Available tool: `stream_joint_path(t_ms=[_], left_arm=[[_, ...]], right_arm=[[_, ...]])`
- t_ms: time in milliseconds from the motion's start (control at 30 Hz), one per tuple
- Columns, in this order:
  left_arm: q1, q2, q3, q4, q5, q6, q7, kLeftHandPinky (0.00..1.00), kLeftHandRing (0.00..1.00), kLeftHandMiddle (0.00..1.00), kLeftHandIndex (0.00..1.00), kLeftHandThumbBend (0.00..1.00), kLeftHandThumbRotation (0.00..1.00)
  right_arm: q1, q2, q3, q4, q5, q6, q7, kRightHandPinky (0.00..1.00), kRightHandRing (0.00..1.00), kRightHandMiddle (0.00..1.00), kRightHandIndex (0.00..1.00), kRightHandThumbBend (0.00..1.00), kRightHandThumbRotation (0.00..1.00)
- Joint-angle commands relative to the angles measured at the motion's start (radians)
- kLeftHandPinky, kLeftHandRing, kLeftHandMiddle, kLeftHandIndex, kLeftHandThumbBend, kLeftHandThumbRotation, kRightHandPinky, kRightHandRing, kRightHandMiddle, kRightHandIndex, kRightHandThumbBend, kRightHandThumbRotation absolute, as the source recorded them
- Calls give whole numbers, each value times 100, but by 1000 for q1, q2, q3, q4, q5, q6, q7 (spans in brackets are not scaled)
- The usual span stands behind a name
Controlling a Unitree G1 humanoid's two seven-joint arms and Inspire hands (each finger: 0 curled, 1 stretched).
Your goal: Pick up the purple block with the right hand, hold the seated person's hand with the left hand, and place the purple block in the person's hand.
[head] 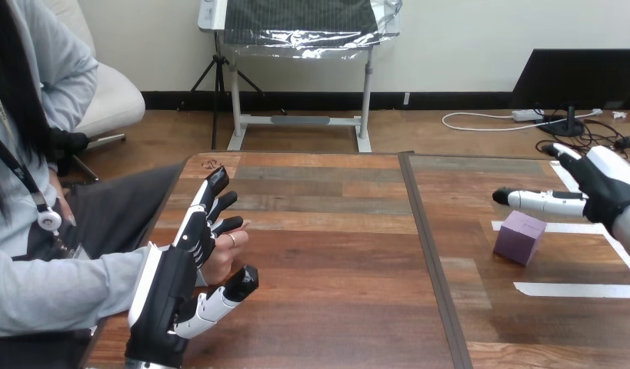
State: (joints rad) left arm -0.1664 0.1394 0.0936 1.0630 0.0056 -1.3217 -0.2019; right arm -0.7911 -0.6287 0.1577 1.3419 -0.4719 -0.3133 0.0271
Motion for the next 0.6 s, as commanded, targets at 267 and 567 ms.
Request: stream_joint_path(t_ms=[267,567], left_arm=[[-40,6,-2,-22,0,-29,7,80,92,96,96,100,76],[-38,6,-8,-30,-11,-26,-5,81,93,97,96,100,76]], right_arm=[[-78,30,36,7,-20,47,-3,86,95,95,96,100,67],[-77,40,57,12,-35,64,1,85,94,94,96,100,66]])
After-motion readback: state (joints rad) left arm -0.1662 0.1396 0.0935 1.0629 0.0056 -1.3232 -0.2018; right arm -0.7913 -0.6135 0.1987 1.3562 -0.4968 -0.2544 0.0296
